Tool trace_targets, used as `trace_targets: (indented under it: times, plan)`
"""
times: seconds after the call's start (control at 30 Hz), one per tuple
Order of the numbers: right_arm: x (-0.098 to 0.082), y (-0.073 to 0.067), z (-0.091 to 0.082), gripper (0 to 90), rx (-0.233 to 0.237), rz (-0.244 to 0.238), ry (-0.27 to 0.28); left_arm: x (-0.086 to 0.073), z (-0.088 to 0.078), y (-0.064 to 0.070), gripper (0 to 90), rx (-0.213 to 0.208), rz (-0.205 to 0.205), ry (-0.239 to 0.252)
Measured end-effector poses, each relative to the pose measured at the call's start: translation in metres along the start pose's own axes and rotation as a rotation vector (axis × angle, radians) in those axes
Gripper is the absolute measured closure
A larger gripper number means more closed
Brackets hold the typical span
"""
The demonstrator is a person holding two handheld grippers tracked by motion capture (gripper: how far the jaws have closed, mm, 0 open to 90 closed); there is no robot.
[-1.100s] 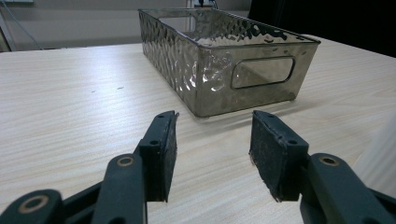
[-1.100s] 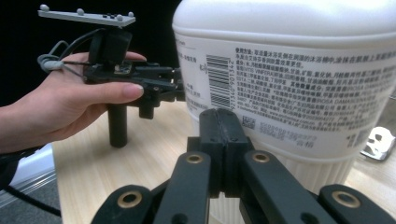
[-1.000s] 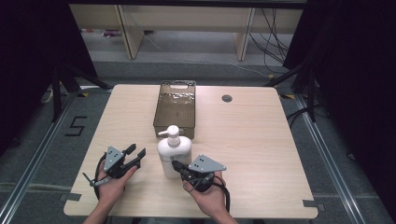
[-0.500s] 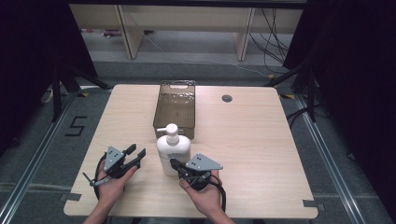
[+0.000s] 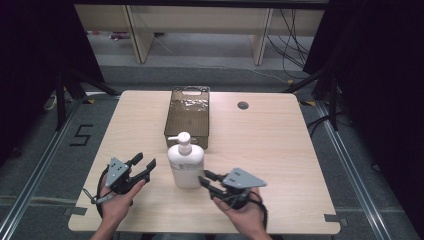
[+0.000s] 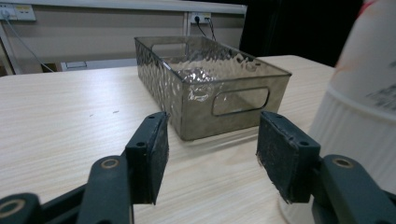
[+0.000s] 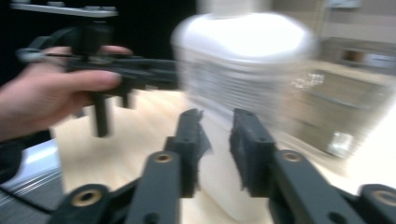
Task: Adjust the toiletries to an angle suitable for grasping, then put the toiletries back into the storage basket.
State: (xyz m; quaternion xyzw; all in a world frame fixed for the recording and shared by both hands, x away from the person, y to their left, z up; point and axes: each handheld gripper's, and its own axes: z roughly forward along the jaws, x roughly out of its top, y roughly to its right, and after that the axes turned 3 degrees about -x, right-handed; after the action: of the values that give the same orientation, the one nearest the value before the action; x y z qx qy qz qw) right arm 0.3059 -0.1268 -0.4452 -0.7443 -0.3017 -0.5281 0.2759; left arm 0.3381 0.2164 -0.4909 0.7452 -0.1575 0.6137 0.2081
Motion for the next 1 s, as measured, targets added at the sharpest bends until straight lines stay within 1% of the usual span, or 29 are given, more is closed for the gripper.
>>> trace_targets:
  times: [0.03, 0.07, 0.1, 0.13, 0.17, 0.2, 0.23, 0.27, 0.3, 0.33, 0.37, 0.4, 0.43, 0.47, 0.5, 0.53, 0.57, 0.63, 0.67, 0.7, 0.73, 0.77, 0.8, 0.83, 0.87, 0.9, 0.93, 0.97, 1.0]
  plan:
    - [-0.004, 0.011, -0.010, 64.2, -0.048, 0.007, 0.007, 0.002, -0.002, 0.003, 41.2, 0.004, 0.001, -0.003]
    - [-0.004, 0.011, -0.010, 64.2, -0.048, 0.007, 0.007, 0.002, -0.002, 0.003, 40.8, 0.004, 0.001, -0.003]
    - [-0.013, 0.036, -0.028, 60.7, -0.148, 0.039, 0.015, 0.004, -0.002, 0.006, 40.4, -0.003, 0.001, 0.010]
    - [-0.018, 0.048, -0.036, 59.6, -0.230, 0.033, 0.022, 0.009, -0.005, 0.011, 40.1, 0.002, 0.003, 0.015]
    - [-0.024, 0.059, -0.043, 59.1, -0.275, 0.044, 0.021, 0.011, -0.007, 0.013, 39.7, 0.004, 0.001, 0.019]
    - [-0.030, 0.070, -0.049, 58.3, -0.326, 0.049, 0.023, 0.014, -0.010, 0.016, 39.4, 0.007, 0.007, 0.013]
    - [-0.036, 0.079, -0.056, 57.6, -0.380, 0.091, 0.009, 0.016, -0.012, 0.018, 39.1, 0.002, 0.006, 0.018]
    - [-0.043, 0.089, -0.061, 57.1, -0.430, 0.099, 0.009, 0.018, -0.013, 0.020, 39.0, -0.004, 0.005, 0.033]
    - [-0.049, 0.097, -0.065, 56.7, -0.450, 0.125, 0.016, 0.021, -0.016, 0.022, 38.9, -0.001, 0.009, 0.034]
    - [-0.055, 0.103, -0.069, 56.0, -0.501, 0.142, 0.028, 0.023, -0.019, 0.024, 38.8, 0.005, 0.016, 0.029]
    - [-0.058, 0.105, -0.070, 55.1, -0.518, 0.182, 0.016, 0.025, -0.021, 0.026, 38.8, 0.004, 0.021, 0.041]
    - [-0.062, 0.111, -0.073, 54.5, -0.527, 0.156, 0.004, 0.027, -0.024, 0.028, 38.8, 0.009, 0.024, 0.045]
    - [-0.065, 0.115, -0.074, 53.4, -0.561, 0.165, -0.005, 0.027, -0.024, 0.028, 38.7, 0.009, 0.024, 0.045]
    - [-0.067, 0.119, -0.075, 52.6, -0.573, 0.146, -0.008, 0.032, -0.030, 0.031, 38.8, 0.022, 0.015, 0.041]
    - [-0.069, 0.121, -0.074, 51.8, -0.586, 0.165, 0.001, 0.033, -0.032, 0.033, 38.8, 0.025, 0.014, 0.041]
    - [-0.069, 0.123, -0.075, 51.2, -0.603, 0.153, -0.002, 0.036, -0.034, 0.035, 38.9, 0.020, 0.015, 0.057]
    - [-0.070, 0.125, -0.074, 50.7, -0.592, 0.173, 0.002, 0.039, -0.037, 0.037, 38.9, 0.023, 0.018, 0.054]
    - [-0.072, 0.126, -0.073, 50.0, -0.617, 0.183, 0.009, 0.043, -0.039, 0.042, 39.3, 0.023, 0.018, 0.064]
    - [-0.073, 0.127, -0.072, 49.5, -0.609, 0.186, 0.010, 0.045, -0.041, 0.044, 39.5, 0.022, 0.019, 0.066]
    - [-0.074, 0.128, -0.072, 49.1, -0.628, 0.159, -0.006, 0.046, -0.042, 0.046, 39.7, 0.017, 0.015, 0.071]
    - [-0.075, 0.129, -0.071, 48.7, -0.613, 0.159, 0.004, 0.048, -0.043, 0.049, 39.8, 0.011, 0.018, 0.077]
    - [-0.076, 0.128, -0.071, 48.3, -0.630, 0.155, 0.001, 0.050, -0.043, 0.052, 39.8, 0.006, 0.017, 0.083]
    - [-0.077, 0.127, -0.070, 48.0, -0.636, 0.179, 0.001, 0.052, -0.044, 0.054, 39.8, 0.002, 0.019, 0.083]
    - [-0.077, 0.129, -0.069, 47.9, -0.624, 0.163, 0.003, 0.053, -0.044, 0.057, 39.8, -0.008, 0.018, 0.094]
    - [-0.078, 0.127, -0.069, 48.0, -0.634, 0.183, -0.001, 0.055, -0.045, 0.059, 39.7, -0.010, 0.013, 0.089]
    - [-0.078, 0.127, -0.069, 48.0, -0.624, 0.190, 0.000, 0.056, -0.046, 0.061, 39.5, -0.016, -0.002, 0.092]
    - [-0.078, 0.127, -0.068, 48.1, -0.630, 0.189, 0.003, 0.057, -0.046, 0.063, 39.3, -0.019, -0.005, 0.092]
    - [-0.079, 0.128, -0.070, 48.1, -0.636, 0.169, -0.004, 0.059, -0.046, 0.065, 38.9, -0.022, -0.002, 0.092]
    - [-0.079, 0.125, -0.068, 48.1, -0.632, 0.203, 0.012, 0.060, -0.047, 0.067, 38.8, -0.025, -0.001, 0.092]
